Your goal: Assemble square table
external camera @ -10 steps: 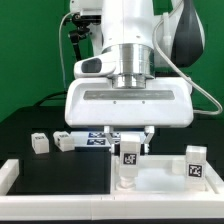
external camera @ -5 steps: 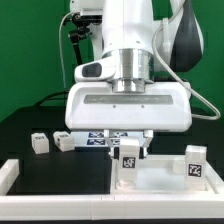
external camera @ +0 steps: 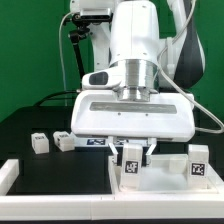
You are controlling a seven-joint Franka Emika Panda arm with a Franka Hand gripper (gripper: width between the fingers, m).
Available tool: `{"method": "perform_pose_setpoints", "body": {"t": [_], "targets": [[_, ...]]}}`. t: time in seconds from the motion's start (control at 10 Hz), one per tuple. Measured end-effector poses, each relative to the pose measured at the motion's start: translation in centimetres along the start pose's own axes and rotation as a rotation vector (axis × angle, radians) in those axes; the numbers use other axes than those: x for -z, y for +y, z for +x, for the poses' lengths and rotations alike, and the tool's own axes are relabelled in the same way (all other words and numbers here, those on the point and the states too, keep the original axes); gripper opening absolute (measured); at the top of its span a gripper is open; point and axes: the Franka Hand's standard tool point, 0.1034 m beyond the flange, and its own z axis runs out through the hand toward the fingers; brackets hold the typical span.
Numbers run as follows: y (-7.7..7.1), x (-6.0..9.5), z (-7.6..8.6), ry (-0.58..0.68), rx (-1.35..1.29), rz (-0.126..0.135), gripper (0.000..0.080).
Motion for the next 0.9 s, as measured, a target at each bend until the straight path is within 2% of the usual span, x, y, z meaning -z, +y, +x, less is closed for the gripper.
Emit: {"method": "perform_pose_setpoints", "body": {"t": [0.2,0.3,0.4,0.5,0.6,0.9], "targets": [[0.00,-0.01,-0.02,0.000,0.000,0.000,0.0289],[0.00,-0.01,-0.03,0.000,0.000,0.000,0.0506],[0.00,-0.02,-0.03,0.000,0.000,0.000,0.0506],[0.00,-0.02,-0.03,-0.001,0.000,0.000,0.0617],[0.00,-0.02,-0.04,-0.001,0.000,0.000,0.0645],[0.01,-0.03,-0.05,-0.001,0.000,0.000,0.0649]]}}
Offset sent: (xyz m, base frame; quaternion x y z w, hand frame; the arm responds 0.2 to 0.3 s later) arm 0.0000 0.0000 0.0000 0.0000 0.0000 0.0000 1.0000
